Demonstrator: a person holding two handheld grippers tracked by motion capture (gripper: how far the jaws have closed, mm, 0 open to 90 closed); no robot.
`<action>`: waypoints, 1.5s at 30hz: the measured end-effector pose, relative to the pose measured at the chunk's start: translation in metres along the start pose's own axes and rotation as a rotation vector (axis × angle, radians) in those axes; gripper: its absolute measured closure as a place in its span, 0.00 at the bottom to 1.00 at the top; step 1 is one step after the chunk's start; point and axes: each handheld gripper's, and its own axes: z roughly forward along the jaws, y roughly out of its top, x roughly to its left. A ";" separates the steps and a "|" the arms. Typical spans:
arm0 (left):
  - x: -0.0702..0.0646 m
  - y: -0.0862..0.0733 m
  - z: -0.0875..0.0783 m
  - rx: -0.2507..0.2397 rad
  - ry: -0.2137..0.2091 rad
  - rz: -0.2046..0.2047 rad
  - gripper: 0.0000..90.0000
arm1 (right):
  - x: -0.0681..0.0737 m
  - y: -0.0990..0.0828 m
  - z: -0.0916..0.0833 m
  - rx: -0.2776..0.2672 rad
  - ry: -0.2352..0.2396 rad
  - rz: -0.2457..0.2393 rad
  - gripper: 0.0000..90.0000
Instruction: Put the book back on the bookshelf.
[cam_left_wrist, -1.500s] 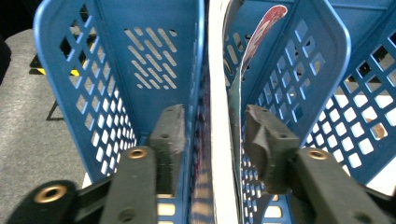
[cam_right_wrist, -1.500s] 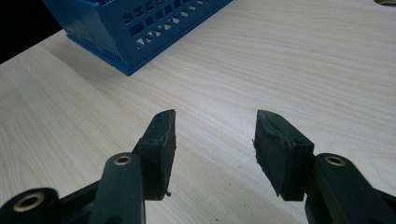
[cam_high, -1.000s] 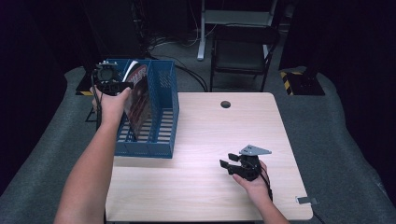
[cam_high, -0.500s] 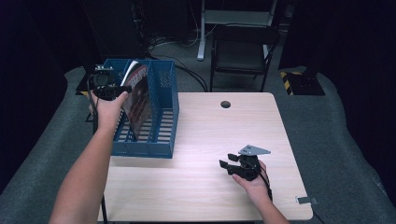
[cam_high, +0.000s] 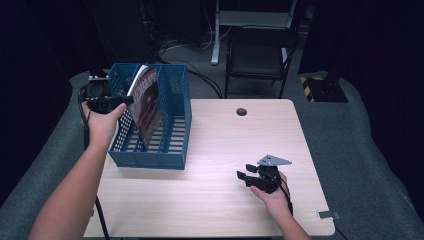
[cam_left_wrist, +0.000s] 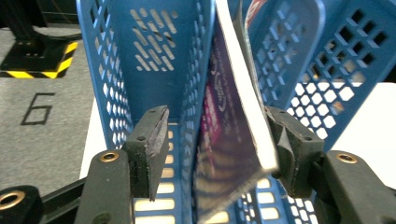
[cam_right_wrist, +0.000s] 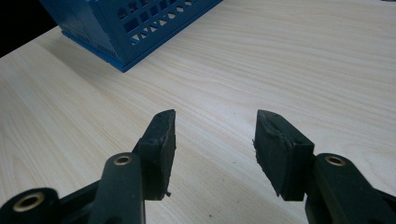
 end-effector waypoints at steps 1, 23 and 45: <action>-0.001 -0.001 -0.003 0.000 -0.010 0.001 0.48 | 0.000 0.000 0.000 -0.001 0.000 -0.005 0.54; -0.015 -0.006 -0.036 0.004 -0.086 0.088 0.48 | -0.005 -0.003 -0.001 0.003 -0.011 0.006 0.53; -0.047 -0.026 -0.053 0.017 -0.199 0.183 0.48 | -0.001 -0.002 -0.002 0.004 -0.021 0.001 0.53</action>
